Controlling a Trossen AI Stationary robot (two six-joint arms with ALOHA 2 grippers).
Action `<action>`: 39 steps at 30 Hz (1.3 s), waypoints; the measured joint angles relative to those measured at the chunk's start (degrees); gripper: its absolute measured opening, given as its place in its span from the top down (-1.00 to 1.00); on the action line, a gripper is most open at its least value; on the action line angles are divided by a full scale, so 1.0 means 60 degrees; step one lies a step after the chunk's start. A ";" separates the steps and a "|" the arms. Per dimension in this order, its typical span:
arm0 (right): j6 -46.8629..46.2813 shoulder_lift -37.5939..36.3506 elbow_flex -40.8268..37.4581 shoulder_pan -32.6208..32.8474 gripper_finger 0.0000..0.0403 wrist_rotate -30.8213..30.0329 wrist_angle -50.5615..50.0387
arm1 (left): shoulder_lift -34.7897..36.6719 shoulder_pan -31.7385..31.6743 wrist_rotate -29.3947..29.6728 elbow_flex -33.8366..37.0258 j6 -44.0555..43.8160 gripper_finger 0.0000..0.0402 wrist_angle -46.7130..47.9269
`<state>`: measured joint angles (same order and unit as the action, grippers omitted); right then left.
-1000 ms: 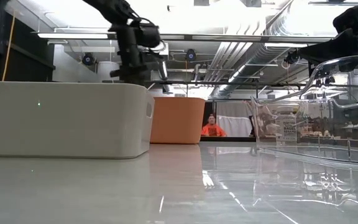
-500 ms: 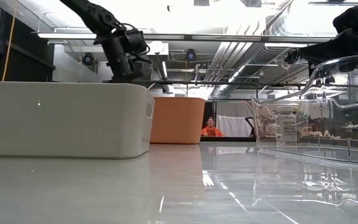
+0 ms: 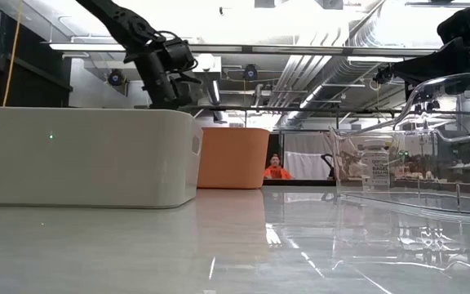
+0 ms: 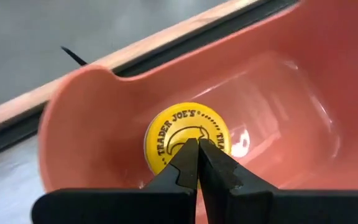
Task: Sort spices by type
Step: Put the top left yellow seasoning bottle into the orange bin, then put the bottom left yellow seasoning bottle into the orange bin
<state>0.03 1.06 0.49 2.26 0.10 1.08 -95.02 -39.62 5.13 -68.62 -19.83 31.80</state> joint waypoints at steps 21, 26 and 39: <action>0.0000 0.0000 -0.0003 0.0000 1.00 0.0000 0.0000 | 0.0029 0.0128 0.0044 0.0245 -0.0410 1.00 -0.0583; -0.0001 0.0000 -0.0004 -0.0003 1.00 0.0000 0.0003 | 0.0346 0.0106 -0.0104 0.0058 -0.0529 1.00 -0.0364; -0.0003 0.0000 -0.0003 0.0000 1.00 0.0000 0.0001 | 0.4174 0.1841 -0.0571 0.0927 0.0488 1.00 -0.0518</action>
<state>0.01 1.06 0.47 2.26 0.10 1.09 -69.97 -28.57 1.71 -63.06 -16.91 28.70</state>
